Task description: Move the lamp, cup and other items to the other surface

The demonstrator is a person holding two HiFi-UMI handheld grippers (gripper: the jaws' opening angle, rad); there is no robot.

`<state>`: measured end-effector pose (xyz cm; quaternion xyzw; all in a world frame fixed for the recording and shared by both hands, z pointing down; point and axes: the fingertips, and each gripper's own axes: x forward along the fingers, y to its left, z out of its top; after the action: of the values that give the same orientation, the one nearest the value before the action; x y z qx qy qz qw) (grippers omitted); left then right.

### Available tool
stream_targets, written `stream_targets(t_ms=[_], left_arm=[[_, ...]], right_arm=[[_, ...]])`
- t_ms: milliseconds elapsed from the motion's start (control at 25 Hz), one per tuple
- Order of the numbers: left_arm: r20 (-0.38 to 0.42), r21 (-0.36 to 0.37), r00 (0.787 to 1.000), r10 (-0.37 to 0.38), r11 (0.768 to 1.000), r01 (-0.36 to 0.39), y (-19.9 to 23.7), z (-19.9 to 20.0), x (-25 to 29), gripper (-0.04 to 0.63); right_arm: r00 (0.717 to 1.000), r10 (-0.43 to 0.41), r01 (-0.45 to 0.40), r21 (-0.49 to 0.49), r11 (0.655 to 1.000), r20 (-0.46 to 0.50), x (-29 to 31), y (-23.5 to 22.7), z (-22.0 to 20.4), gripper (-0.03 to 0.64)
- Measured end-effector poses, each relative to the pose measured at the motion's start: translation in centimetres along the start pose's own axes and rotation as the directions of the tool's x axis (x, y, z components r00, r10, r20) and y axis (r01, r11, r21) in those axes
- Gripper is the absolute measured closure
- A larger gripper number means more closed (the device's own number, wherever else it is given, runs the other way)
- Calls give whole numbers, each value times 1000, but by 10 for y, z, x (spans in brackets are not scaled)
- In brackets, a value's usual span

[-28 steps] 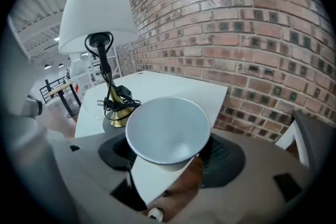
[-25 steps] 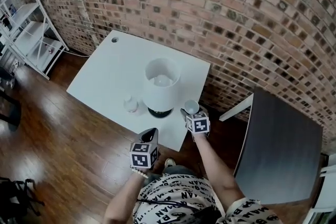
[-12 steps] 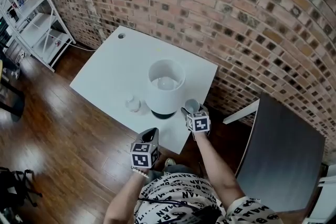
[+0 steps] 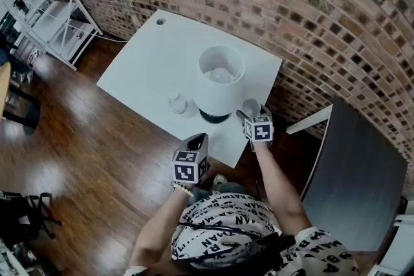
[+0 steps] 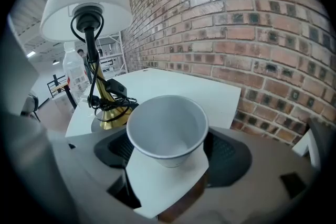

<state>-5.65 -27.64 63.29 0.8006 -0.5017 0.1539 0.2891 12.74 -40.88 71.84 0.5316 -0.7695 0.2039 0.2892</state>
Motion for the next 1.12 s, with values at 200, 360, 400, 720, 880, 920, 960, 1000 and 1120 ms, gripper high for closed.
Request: stream_targets(t_ms=[200, 360, 400, 720, 880, 920, 960, 1000, 1120], left_arm=[[-2, 9, 1000, -22, 1000, 22, -2, 0, -12, 592], [11, 25, 999, -47, 999, 47, 4, 9, -25, 593], [10, 33, 998, -56, 998, 56, 5, 11, -29, 594], [12, 89, 989, -147, 985, 146, 9, 17, -62, 594], [8, 109, 981, -192, 976, 190, 11, 14, -82, 592], [6, 113, 980, -201, 973, 199, 11, 12, -87, 593], [3, 116, 978, -211, 971, 209, 12, 9, -92, 592], [1, 119, 975, -221, 968, 220, 12, 6, -97, 592], [-2, 121, 968, -251, 961, 249, 14, -1, -110, 593]], right_arm=[[999, -24, 22, 50, 998, 26, -37, 0, -2, 179], [996, -60, 51, 126, 991, 70, -74, -2, -2, 179], [994, -68, 55, 145, 988, 81, -83, -1, -3, 179], [970, -140, 92, 232, 968, 197, -158, 36, 10, 428], [952, -195, 131, 260, 957, 235, -191, 58, 9, 589], [948, -210, 144, 265, 953, 239, -199, 64, 7, 591], [945, -223, 155, 270, 950, 241, -206, 71, 4, 612], [942, -232, 162, 277, 947, 242, -213, 79, 1, 612], [941, -242, 164, 308, 937, 235, -228, 104, -13, 612]])
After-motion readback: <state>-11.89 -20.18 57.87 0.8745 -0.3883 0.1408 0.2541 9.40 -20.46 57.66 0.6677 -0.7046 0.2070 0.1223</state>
